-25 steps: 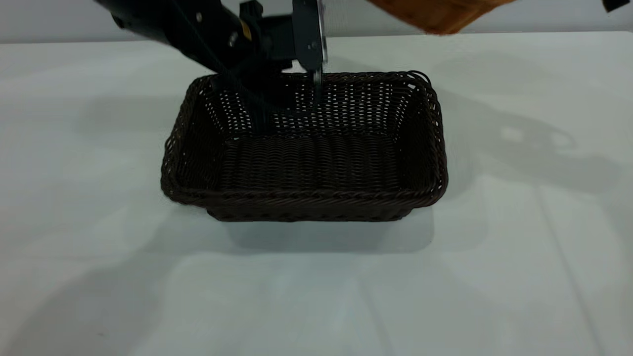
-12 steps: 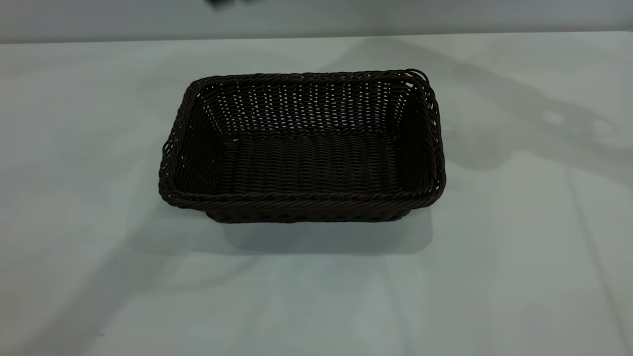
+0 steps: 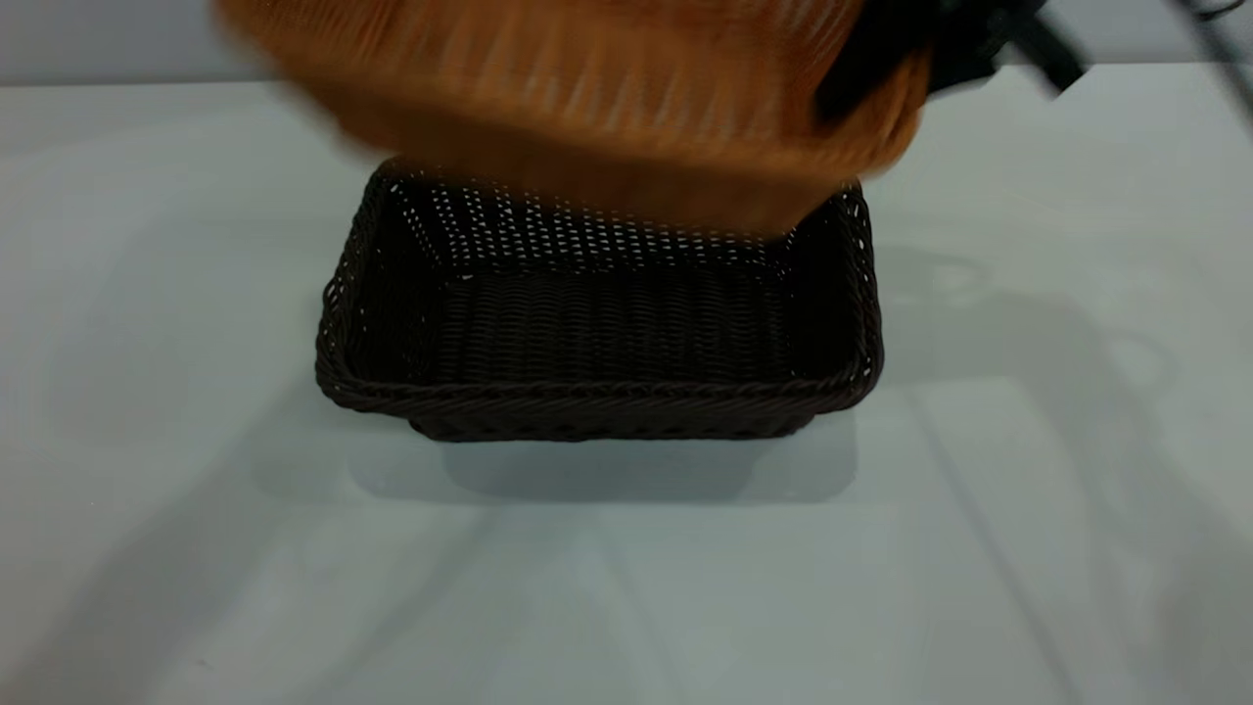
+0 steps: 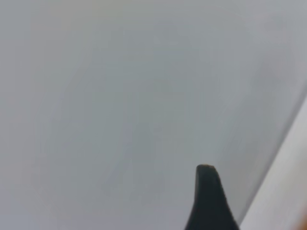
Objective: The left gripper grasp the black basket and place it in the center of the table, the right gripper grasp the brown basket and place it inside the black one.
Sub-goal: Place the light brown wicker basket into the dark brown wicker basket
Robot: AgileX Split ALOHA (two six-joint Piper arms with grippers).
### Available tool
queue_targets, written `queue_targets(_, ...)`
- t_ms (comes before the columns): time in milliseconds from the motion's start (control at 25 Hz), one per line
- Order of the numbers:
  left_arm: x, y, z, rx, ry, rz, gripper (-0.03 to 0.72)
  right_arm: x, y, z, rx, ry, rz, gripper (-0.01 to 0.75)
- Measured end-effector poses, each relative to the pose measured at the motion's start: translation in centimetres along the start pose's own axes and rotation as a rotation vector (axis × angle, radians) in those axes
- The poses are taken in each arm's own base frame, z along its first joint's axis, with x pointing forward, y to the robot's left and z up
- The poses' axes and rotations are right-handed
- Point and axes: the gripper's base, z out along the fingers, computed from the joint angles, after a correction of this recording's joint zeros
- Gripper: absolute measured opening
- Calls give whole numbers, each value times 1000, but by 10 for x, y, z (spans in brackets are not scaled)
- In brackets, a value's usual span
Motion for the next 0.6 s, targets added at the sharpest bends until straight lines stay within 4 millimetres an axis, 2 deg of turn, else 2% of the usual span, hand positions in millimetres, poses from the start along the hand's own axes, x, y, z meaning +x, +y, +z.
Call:
queue_targets(80, -3, 3, -8, -9, -9, -24, 447, 2, -4, 20, 31, 55, -20, 91)
queue_targets(240, -2, 2, -9, -1, 1, -61, 447, 4, -22, 41, 97, 128, -7, 93)
queue_targets(440, 2, -2, -8, 35, 41, -68, 447, 3, -29, 45, 145, 125, -25, 113)
queue_targets(600, 3, -3, -8, 45, 52, -68, 447, 3, -28, 45, 143, 130, -29, 201)
